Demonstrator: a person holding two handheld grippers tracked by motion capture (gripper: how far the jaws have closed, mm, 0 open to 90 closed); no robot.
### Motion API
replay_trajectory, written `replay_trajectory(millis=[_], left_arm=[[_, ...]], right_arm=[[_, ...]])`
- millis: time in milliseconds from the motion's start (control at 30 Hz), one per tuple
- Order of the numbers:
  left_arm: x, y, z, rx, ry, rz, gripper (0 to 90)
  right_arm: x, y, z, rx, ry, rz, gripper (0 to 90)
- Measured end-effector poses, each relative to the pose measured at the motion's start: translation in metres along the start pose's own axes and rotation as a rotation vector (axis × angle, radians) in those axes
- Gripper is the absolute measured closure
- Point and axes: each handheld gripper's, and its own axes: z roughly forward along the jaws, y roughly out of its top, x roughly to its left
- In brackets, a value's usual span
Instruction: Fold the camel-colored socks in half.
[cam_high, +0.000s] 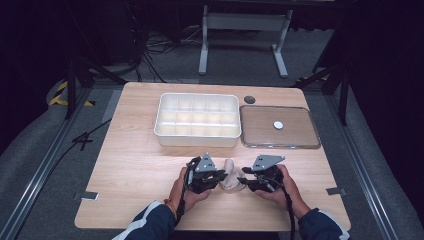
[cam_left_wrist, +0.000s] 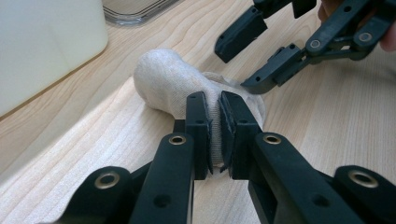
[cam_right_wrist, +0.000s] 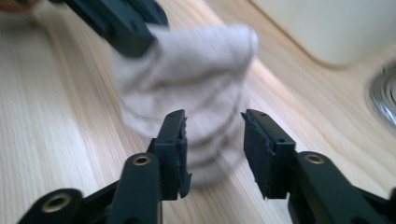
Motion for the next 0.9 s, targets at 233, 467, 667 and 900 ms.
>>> replay_trajectory(millis=[233,467,667,900], left_arm=[[-0.009,0.003,0.005,0.015,0.034,0.056,82.0],[-0.018,0.006,0.015,0.024,0.018,0.091,81.7],[-0.02,0.003,0.024,0.032,-0.015,0.087,81.1],[-0.02,-0.001,0.029,0.034,-0.02,0.084,81.0]], right_arm=[[0.0,-0.003,0.013,0.045,0.036,0.017,69.5],[0.002,-0.003,0.015,0.039,0.03,0.002,71.7],[0.003,-0.004,0.016,0.035,0.018,-0.008,71.9],[-0.002,-0.006,0.014,0.023,0.023,0.004,69.2]])
